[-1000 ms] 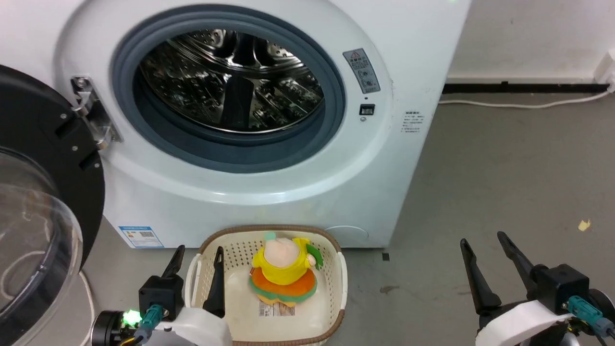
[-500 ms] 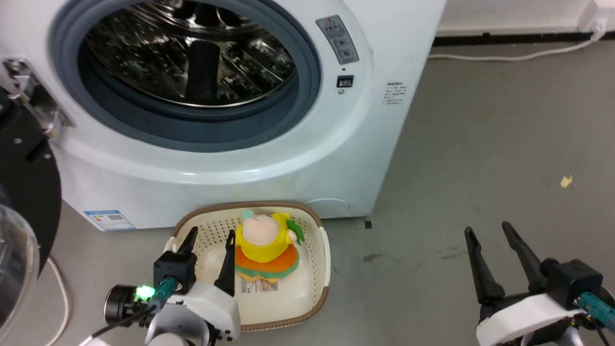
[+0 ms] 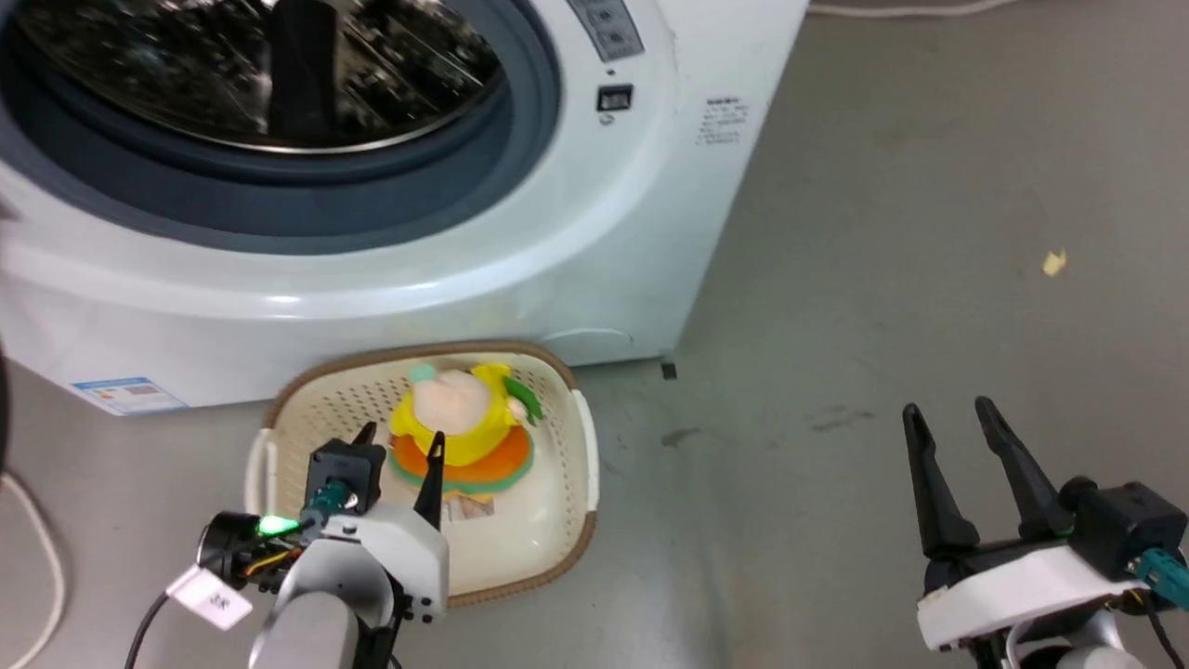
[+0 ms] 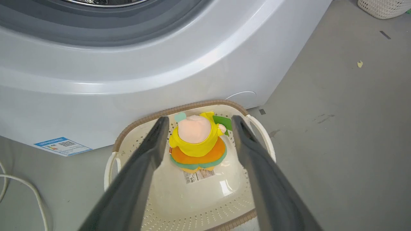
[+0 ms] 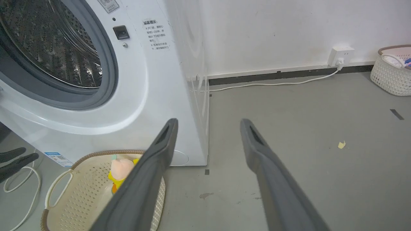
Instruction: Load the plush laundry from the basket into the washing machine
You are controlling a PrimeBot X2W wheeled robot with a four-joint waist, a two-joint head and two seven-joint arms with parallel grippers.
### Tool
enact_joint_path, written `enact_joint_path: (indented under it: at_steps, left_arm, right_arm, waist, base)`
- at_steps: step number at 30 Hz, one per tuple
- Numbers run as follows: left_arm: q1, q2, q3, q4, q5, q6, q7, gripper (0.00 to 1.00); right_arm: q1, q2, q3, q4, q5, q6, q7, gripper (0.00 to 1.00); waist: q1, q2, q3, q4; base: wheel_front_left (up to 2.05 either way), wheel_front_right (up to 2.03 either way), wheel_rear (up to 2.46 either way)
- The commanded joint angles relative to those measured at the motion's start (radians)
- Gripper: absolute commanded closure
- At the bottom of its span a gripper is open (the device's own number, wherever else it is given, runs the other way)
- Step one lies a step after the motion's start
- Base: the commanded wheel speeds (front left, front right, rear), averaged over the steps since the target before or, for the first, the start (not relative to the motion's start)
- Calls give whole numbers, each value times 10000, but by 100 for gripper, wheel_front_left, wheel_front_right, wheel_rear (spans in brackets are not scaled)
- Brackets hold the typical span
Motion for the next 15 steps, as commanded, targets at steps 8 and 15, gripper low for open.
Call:
enact_joint_path:
  at_steps: [8,15]
  left_arm:
    - [-1086,565,-262,1335,-142,-110,512,0]
    - [-1858,1033,-610,2163,-53,-183,991,0]
  right_arm:
    - [-398,-1,358,-67,681,3,-253,0]
    - [-587,-1,474,-72,1196,3,-399,0]
  waist:
    - [-1,-1,887,-699]
    - [-1,-1,1551,-1144]
  base:
    - [0,0,0]
    - [0,0,0]
